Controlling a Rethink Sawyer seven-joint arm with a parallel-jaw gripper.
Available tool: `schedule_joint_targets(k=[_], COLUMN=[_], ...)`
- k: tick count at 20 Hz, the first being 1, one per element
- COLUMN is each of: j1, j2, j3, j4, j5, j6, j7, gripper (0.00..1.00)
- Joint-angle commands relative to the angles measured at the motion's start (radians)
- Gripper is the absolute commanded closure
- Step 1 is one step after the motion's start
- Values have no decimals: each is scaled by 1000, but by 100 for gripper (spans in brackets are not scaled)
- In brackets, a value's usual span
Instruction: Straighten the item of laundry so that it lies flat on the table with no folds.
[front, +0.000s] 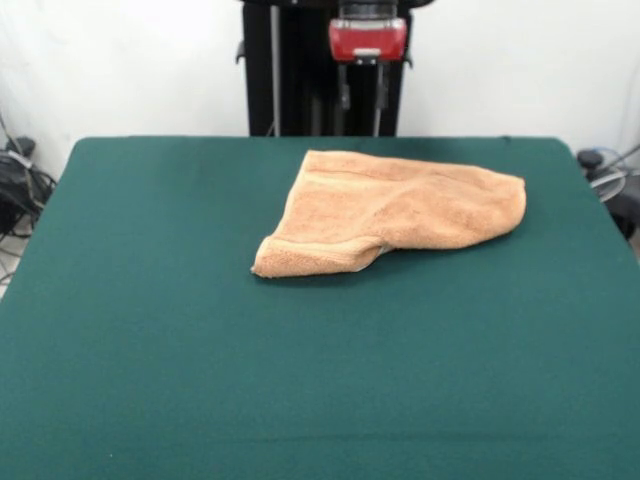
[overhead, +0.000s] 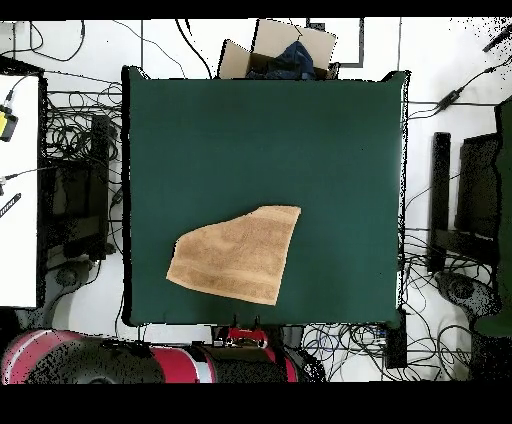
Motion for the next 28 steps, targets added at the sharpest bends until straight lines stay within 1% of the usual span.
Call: schedule_joint_targets(k=[1, 6, 7, 9, 11, 12, 13, 15, 17, 20, 24, 25, 28], j1=[-44, -61, -73, -76, -84, -82, -83, -76, -74, -68, -53, -42, -16], j2=[8, -9, 0, 11, 8, -8, -14, -32, -24, -23, -56, -62, -47], j3=[16, -6, -15, -26, -29, -29, -31, -37, -42, -46, -33, -20, -9], j4=[-56, -51, -37, -34, -29, -35, -31, -41, -39, -43, -78, -97, -127], j5=[-61, 3, 47, 68, 85, 74, 93, 94, 122, 125, 99, 93, 94], j6=[49, -15, -86, -137, -183, -164, -188, -164, -175, -152, -31, 27, 106], j7=[-66, -85, -102, -137, -148, -136, -135, -118, -121, -116, -70, -55, -63], gripper=[0, 0, 0, 0, 0, 0, 0, 0, 0, 0, 0, 0, 0])
